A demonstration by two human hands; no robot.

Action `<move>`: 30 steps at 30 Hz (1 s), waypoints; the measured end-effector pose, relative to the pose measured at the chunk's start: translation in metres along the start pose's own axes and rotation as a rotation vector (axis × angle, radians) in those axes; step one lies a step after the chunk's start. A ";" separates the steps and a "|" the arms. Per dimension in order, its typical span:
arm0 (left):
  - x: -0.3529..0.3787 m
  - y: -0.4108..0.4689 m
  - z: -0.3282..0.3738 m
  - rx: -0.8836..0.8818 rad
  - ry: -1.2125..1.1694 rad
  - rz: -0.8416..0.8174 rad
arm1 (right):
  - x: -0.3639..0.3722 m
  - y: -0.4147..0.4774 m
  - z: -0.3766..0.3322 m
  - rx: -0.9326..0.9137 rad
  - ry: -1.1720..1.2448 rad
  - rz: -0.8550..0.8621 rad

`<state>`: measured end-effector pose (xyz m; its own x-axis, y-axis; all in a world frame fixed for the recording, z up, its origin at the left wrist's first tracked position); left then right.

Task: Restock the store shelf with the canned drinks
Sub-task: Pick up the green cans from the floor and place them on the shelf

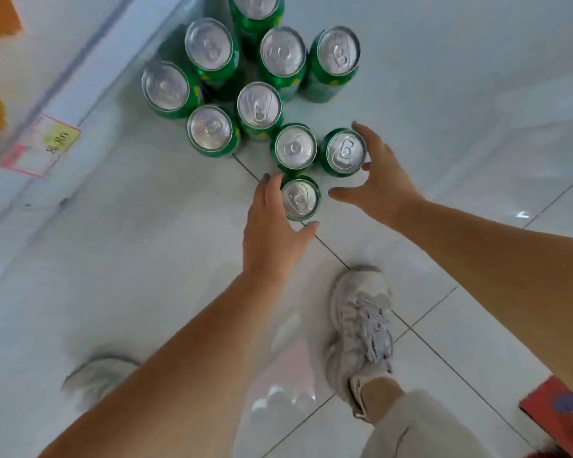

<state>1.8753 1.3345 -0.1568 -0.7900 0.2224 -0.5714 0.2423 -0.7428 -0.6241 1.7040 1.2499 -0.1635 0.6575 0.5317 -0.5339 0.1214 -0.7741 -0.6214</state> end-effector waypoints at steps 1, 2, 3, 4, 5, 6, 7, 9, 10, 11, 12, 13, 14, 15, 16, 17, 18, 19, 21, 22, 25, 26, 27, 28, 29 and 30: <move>0.002 0.002 0.000 -0.005 -0.034 0.007 | 0.001 0.003 -0.002 -0.036 -0.011 0.018; 0.004 0.004 0.001 -0.011 -0.060 0.013 | 0.001 0.005 -0.003 -0.061 -0.020 0.039; 0.004 0.005 0.002 -0.014 -0.078 0.019 | 0.000 0.006 -0.006 -0.075 -0.028 0.060; 0.003 0.006 0.003 -0.018 -0.089 0.018 | 0.000 0.007 -0.008 -0.077 -0.040 0.077; 0.002 0.007 0.004 -0.025 -0.094 0.011 | -0.001 0.007 -0.011 -0.071 -0.055 0.088; -0.001 0.007 0.005 -0.033 -0.095 0.001 | -0.002 0.006 -0.014 -0.058 -0.072 0.095; -0.006 0.006 0.005 -0.040 -0.094 -0.007 | -0.003 0.004 -0.018 -0.041 -0.086 0.102; -0.020 0.000 0.007 -0.058 -0.100 -0.003 | -0.006 -0.008 -0.025 0.001 -0.083 0.119; -0.029 -0.007 0.009 -0.069 -0.112 0.013 | -0.010 -0.018 -0.029 0.022 -0.073 0.129; -0.042 -0.015 0.012 -0.075 -0.127 0.033 | -0.015 -0.030 -0.035 0.042 -0.066 0.135; -0.056 -0.026 0.017 -0.076 -0.140 0.051 | -0.020 -0.044 -0.042 0.061 -0.061 0.138; -0.072 -0.038 0.023 -0.070 -0.154 0.067 | -0.027 -0.061 -0.052 0.075 -0.056 0.140; -0.089 -0.052 0.031 -0.063 -0.169 0.080 | -0.035 -0.078 -0.063 0.087 -0.043 0.142; -0.108 -0.066 0.040 -0.057 -0.183 0.092 | -0.044 -0.096 -0.077 0.096 -0.024 0.143; -0.128 -0.081 0.050 -0.051 -0.194 0.103 | -0.054 -0.115 -0.093 0.098 -0.005 0.144; -0.149 -0.096 0.060 -0.044 -0.199 0.112 | -0.064 -0.134 -0.111 0.094 0.007 0.146; -0.172 -0.112 0.072 -0.036 -0.199 0.118 | -0.074 -0.154 -0.130 0.090 0.014 0.148; -0.196 -0.128 0.085 -0.025 -0.199 0.126 | -0.085 -0.173 -0.151 0.084 0.020 0.151; -0.248 -0.164 0.115 0.001 -0.211 0.144 | -0.111 -0.213 -0.199 0.056 0.045 0.161; -0.275 -0.183 0.130 0.014 -0.223 0.157 | -0.125 -0.232 -0.224 0.032 0.066 0.167; -0.356 -0.246 0.178 0.085 -0.259 0.213 | -0.169 -0.292 -0.306 -0.061 0.124 0.212; -0.384 -0.268 0.194 0.110 -0.275 0.243 | -0.185 -0.312 -0.334 -0.095 0.136 0.227; -0.410 -0.289 0.209 0.130 -0.292 0.266 | -0.201 -0.333 -0.362 -0.124 0.152 0.243; -0.435 -0.310 0.223 0.148 -0.310 0.280 | -0.215 -0.352 -0.387 -0.154 0.172 0.258; -0.459 -0.331 0.235 0.166 -0.326 0.287 | -0.227 -0.372 -0.414 -0.187 0.192 0.267; -0.483 -0.352 0.246 0.184 -0.337 0.290 | -0.237 -0.392 -0.438 -0.221 0.213 0.272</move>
<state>2.0330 1.3336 0.4702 -0.8507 -0.2046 -0.4843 0.3996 -0.8502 -0.3426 1.8263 1.2767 0.4587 0.8241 0.2328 -0.5164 0.0640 -0.9441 -0.3234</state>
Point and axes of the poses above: each hand's wrist, its own y-axis towards the middle knuckle, its own x-axis out of the palm, z = x × y, the point moved 5 cm from there along y, towards the middle knuckle, and after that the axes turned 4 degrees about -x, right-handed, at the moved point
